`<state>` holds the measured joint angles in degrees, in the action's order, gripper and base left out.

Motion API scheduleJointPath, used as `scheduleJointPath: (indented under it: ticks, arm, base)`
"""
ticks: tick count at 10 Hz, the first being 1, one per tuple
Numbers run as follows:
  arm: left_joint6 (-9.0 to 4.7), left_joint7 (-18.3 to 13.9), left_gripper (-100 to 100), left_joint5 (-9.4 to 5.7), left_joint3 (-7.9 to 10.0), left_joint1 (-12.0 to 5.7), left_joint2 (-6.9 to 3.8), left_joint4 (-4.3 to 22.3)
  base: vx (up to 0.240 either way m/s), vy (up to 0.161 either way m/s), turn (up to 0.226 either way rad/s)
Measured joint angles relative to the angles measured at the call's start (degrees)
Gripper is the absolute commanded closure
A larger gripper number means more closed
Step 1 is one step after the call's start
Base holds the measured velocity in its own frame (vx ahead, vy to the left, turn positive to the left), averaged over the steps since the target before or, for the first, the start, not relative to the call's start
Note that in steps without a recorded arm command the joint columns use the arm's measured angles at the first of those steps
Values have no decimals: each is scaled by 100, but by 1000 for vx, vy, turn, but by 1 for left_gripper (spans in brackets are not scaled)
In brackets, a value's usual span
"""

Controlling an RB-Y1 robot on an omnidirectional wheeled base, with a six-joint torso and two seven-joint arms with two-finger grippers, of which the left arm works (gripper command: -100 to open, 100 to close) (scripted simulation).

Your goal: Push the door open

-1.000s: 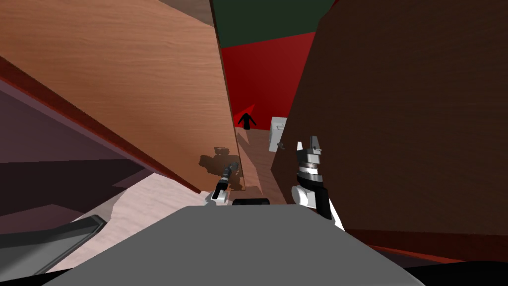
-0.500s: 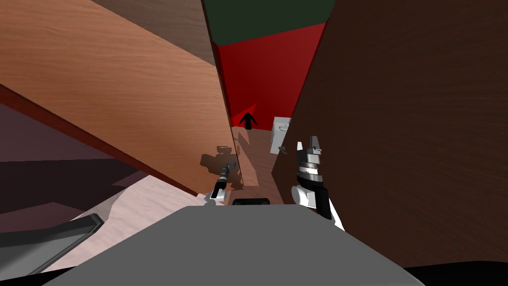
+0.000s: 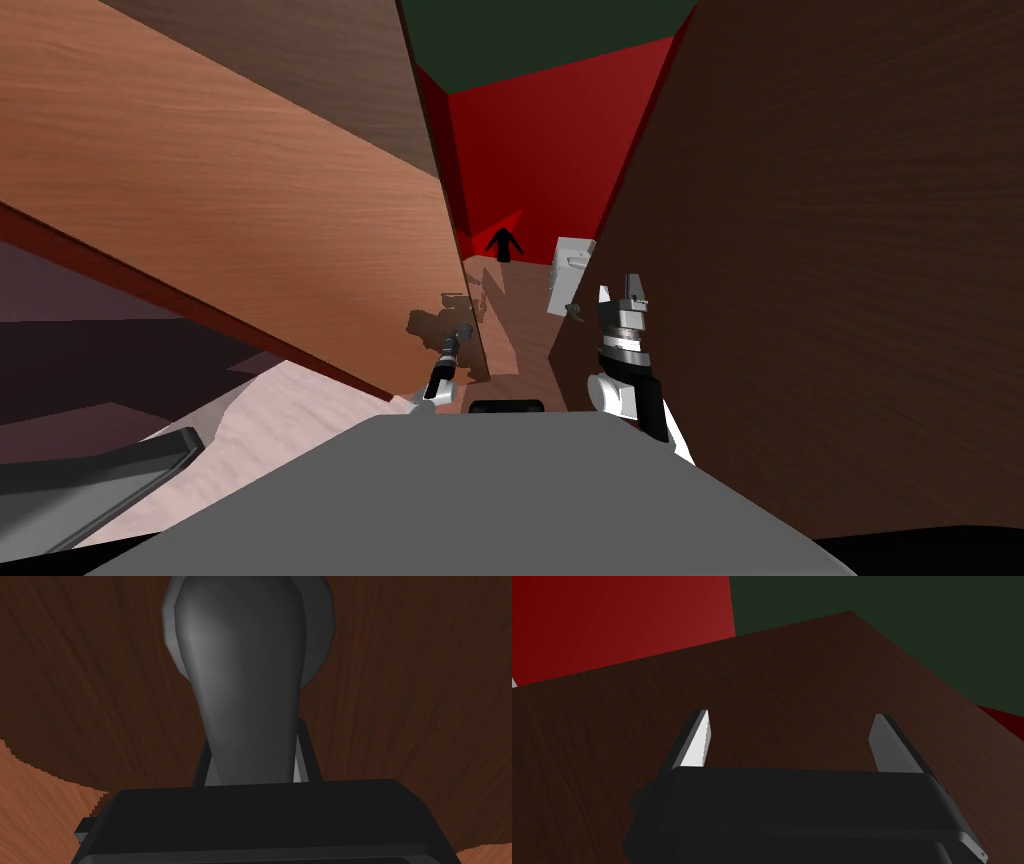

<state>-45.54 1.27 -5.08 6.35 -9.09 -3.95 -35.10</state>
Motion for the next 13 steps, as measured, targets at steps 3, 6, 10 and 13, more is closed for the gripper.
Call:
scheduleJointPath:
  ticks: [3,6,10,13]
  arm:
    - [-5,92,100,-85,180,12,33,-1]
    - [-31,171,100,-138,287,-14,36,42]
    - [-81,476,100,-231,466,-69,130,123]
    - [-50,691,100,-312,631,-56,274,-9]
  base:
    - [176,-75,64]
    - [129,-14,63]
    - [186,-19,80]
    - [198,-12,95]
